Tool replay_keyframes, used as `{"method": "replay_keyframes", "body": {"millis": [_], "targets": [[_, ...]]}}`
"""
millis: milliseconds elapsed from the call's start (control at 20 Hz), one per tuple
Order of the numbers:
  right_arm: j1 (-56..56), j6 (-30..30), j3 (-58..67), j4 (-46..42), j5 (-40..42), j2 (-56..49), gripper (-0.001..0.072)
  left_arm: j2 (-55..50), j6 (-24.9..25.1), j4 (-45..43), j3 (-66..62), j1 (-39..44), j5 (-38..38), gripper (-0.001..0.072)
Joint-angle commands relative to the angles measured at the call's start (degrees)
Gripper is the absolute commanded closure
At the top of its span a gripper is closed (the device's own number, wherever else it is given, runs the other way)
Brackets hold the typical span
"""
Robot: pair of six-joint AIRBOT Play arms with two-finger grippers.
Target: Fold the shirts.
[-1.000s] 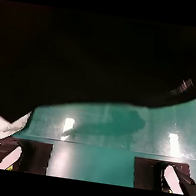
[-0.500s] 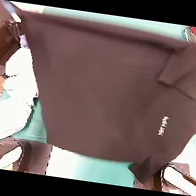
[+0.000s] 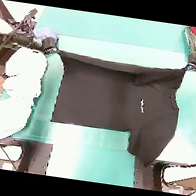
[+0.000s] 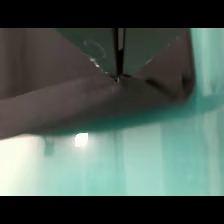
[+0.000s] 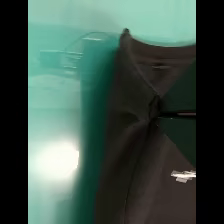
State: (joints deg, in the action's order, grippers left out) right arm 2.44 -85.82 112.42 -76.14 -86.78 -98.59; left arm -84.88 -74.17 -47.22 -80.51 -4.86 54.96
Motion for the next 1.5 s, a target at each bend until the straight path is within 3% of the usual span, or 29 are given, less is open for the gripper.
{"method": "replay_keyframes", "body": {"millis": [0, 200, 450, 650, 800, 1050, 1100, 1150, 1200, 1250, 1450], "targets": [[-0.4, -0.2, -0.4, 0.4, 13.7, -3.9, 0.0693, -5.3, 4.3, 4.8, -2.3, 0.0, -12.0, 0.0686], [-0.1, 0.1, -0.4, -0.7, 19.3, -3.8, 0.0693, -5.5, 8.2, 3.4, -3.0, 0.0, -12.0, 0.0686], [-1.2, 0.9, -1.7, -7.8, 10.9, -3.5, 0.0693, -5.5, 8.2, -2.4, -0.2, 0.0, -0.8, 0.0686], [-1.3, 0.8, -15.8, -9.4, 10.8, 1.5, 0.0693, -5.5, 8.1, -4.1, 6.3, 0.0, 1.6, 0.0686], [-1.3, 0.8, -27.5, -8.8, 15.9, 6.7, 0.0692, -5.5, 8.1, -4.1, 8.8, 0.0, 1.7, 0.0685], [-1.0, 0.1, -36.8, -8.7, 18.6, 12.2, 0.0688, -5.5, 8.0, -4.2, 9.2, 0.0, 5.1, 0.0684], [-0.6, -0.3, -37.5, -7.2, 18.3, 12.6, 0.0678, -5.5, 6.8, -4.2, 9.2, 0.0, 6.2, 0.0536], [0.1, -0.3, -37.5, -4.6, 17.7, 12.6, 0.054, -5.5, 5.4, -4.2, 9.2, 0.0, 7.2, 0.0241], [0.9, -0.3, -37.5, -1.0, 17.1, 12.6, 0.0383, -5.4, 4.7, -4.6, 9.2, -0.1, 8.3, 0.0149], [2.1, -0.3, -37.4, 2.3, 16.0, 12.7, 0.0362, -5.2, 3.7, -5.6, 9.2, -0.2, 9.9, 0.0178], [7.5, 5.1, -38.5, 8.2, 4.3, 15.6, 0.0365, -0.4, 2.3, -10.5, 9.5, -2.9, 19.1, 0.0177]]}}
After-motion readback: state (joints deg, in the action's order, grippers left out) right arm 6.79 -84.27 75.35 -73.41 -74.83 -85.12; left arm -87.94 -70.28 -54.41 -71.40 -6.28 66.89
